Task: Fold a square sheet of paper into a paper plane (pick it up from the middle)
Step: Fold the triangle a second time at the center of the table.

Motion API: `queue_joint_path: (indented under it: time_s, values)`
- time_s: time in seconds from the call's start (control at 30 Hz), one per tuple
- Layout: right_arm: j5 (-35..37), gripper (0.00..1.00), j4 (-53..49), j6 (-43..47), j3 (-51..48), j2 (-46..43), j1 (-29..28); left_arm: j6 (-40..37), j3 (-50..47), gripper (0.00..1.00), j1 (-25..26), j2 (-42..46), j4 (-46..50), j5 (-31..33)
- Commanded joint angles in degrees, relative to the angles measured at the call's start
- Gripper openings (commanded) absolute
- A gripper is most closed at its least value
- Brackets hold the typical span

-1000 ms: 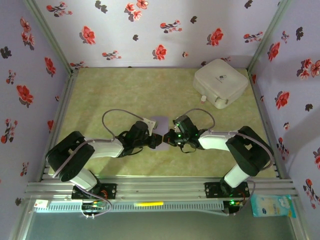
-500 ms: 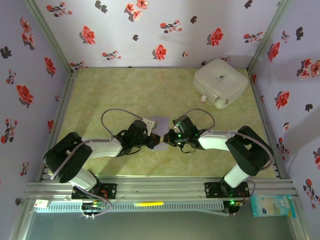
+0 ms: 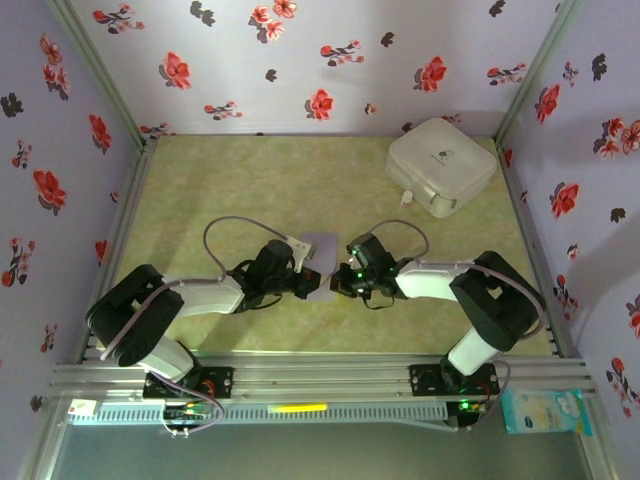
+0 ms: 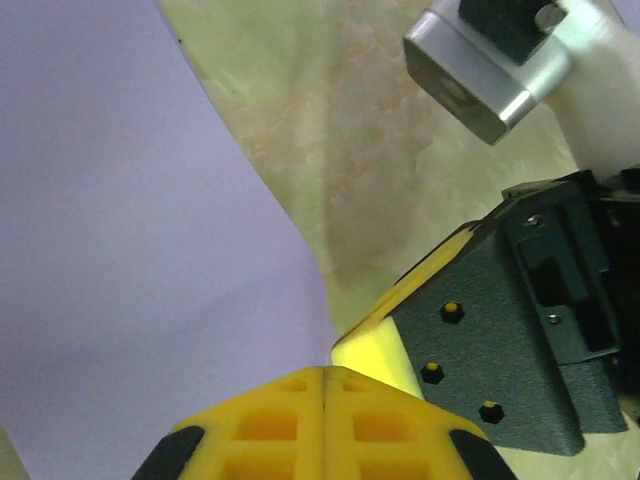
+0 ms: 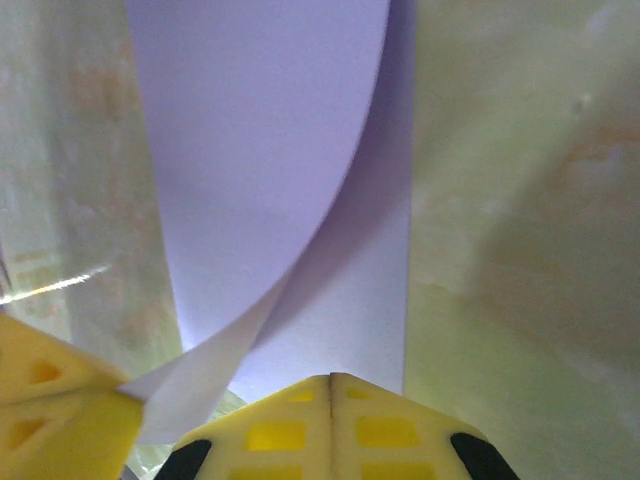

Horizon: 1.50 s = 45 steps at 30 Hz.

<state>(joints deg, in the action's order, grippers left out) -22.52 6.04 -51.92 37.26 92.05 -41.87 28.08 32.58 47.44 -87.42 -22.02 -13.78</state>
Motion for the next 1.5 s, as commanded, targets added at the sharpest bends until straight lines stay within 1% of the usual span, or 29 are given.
queue_joint_path:
  time_s: [0.0,0.1,0.27,0.37,0.47,0.77,0.83,1.0,1.07,1.2,1.3,1.47]
  values:
    - [1.96,0.00,-4.98,3.58,2.68,1.74,-0.65,-1.62,1.33,0.00,-0.51,1.36,0.58,-0.74]
    - [3.42,0.00,-8.81,5.62,3.66,2.65,-0.66,-1.47,1.74,0.00,-0.44,0.99,0.83,-0.63]
    - [9.53,0.00,-19.45,10.82,5.74,2.00,-0.57,0.27,2.88,0.00,-0.59,0.01,1.06,-0.68]
    - [12.32,0.00,-23.44,13.02,6.90,0.84,-0.44,3.04,3.10,0.00,-0.49,-0.78,-0.51,-0.68]
    - [10.77,0.00,-22.52,12.91,7.74,-0.02,-0.40,5.63,2.94,0.00,-0.45,-1.99,-3.03,-0.72]
    - [3.86,0.00,-9.61,4.94,4.55,-1.96,-0.45,10.23,1.70,0.00,-0.45,-4.67,-8.39,-0.52]
    - [3.08,0.00,-7.39,3.49,3.58,-1.47,-0.49,10.08,1.54,0.00,-0.45,-4.69,-8.43,-0.55]
    - [3.54,0.00,-6.55,2.94,2.94,-0.09,-0.49,9.79,1.43,0.00,-0.51,-4.56,-8.13,-0.59]
    - [3.97,0.00,-7.32,3.57,3.23,0.72,-0.43,9.54,1.39,0.00,-0.48,-4.44,-7.87,-0.55]
    - [7.83,0.00,-14.70,6.63,5.06,2.41,-0.42,8.03,1.59,0.00,-0.59,-4.10,-6.12,-0.54]
    - [9.17,0.00,-17.77,8.72,5.22,2.12,-0.40,5.48,2.35,0.00,-0.85,-3.73,-2.95,-0.55]
    - [8.88,0.00,-18.71,10.21,5.13,1.62,0.37,0.80,3.76,0.00,-1.72,-4.10,0.61,-0.50]
